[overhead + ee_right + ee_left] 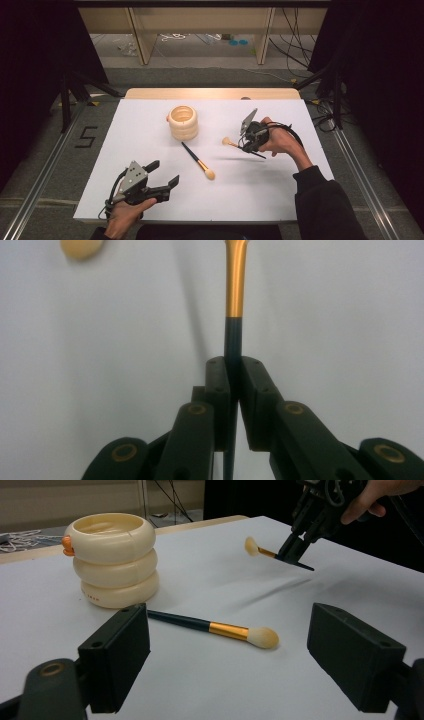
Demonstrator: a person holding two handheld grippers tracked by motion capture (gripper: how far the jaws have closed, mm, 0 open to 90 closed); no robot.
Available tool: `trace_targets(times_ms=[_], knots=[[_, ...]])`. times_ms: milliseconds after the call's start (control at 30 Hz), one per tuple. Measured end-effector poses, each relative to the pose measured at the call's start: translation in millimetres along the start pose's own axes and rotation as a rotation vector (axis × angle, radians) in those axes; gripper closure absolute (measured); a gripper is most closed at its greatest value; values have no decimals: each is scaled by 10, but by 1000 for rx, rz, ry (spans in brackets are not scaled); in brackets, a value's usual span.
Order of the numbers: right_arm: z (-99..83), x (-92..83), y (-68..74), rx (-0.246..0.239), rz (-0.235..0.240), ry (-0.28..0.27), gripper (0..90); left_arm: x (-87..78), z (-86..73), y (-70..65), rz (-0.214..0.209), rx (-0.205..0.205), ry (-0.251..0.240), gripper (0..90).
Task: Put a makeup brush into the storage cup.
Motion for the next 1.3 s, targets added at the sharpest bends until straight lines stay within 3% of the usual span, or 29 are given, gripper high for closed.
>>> trace_targets(times_ms=[33,67,133,167,200,233,267,300,333,400,500,567,600,700,900,1000,1067,1300], knots=[[47,-56,-33,25,-17,-73,834,2,-9,-1,2,-4,4,169],[47,-56,-33,25,-17,-73,834,2,-9,-1,2,-4,4,169],[92,-107,-54,49,-15,-146,834,10,-15,-8,8,-35,2,169],[139,-160,-51,72,-11,-213,834,20,-20,10,2,-9,9,170],[139,-160,-51,72,-11,-213,834,20,-20,10,2,-9,9,171],[190,-212,-45,95,-9,-282,834,27,-22,8,4,-17,7,171],[190,-212,-45,95,-9,-282,834,27,-22,8,4,-17,7,171],[216,-240,-40,113,-8,-319,834,36,-26,-3,6,-32,8,171],[236,-272,-49,127,-12,-351,834,47,-26,6,6,-9,12,171],[270,-322,-41,142,-11,-403,834,98,-37,-2,-3,-5,19,171],[316,-385,29,197,27,-505,834,212,-25,-2,-12,-8,24,171],[316,-396,44,194,33,-513,834,243,-34,-5,-13,-11,27,172],[319,-416,53,198,31,-521,834,286,-53,-28,-24,-36,31,172],[356,-472,70,213,31,-569,834,404,-77,-76,-46,-2,66,172],[426,-511,172,223,47,-621,833,656,-20,-176,-79,9,42,183],[452,-510,215,250,86,-664,834,754,18,-211,-102,-4,34,224],[473,-486,261,261,115,-692,834,823,76,-221,-111,-35,17,227],[577,-445,402,244,147,-728,834,851,156,-234,-130,-46,-10,232]])
Point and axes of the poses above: each handheld gripper's, and its own axes: x roughly forward along the jaws, z roughly out of its top, y roughly to its left, the point moved 7 cm from there along x, roughly forward along the jaws
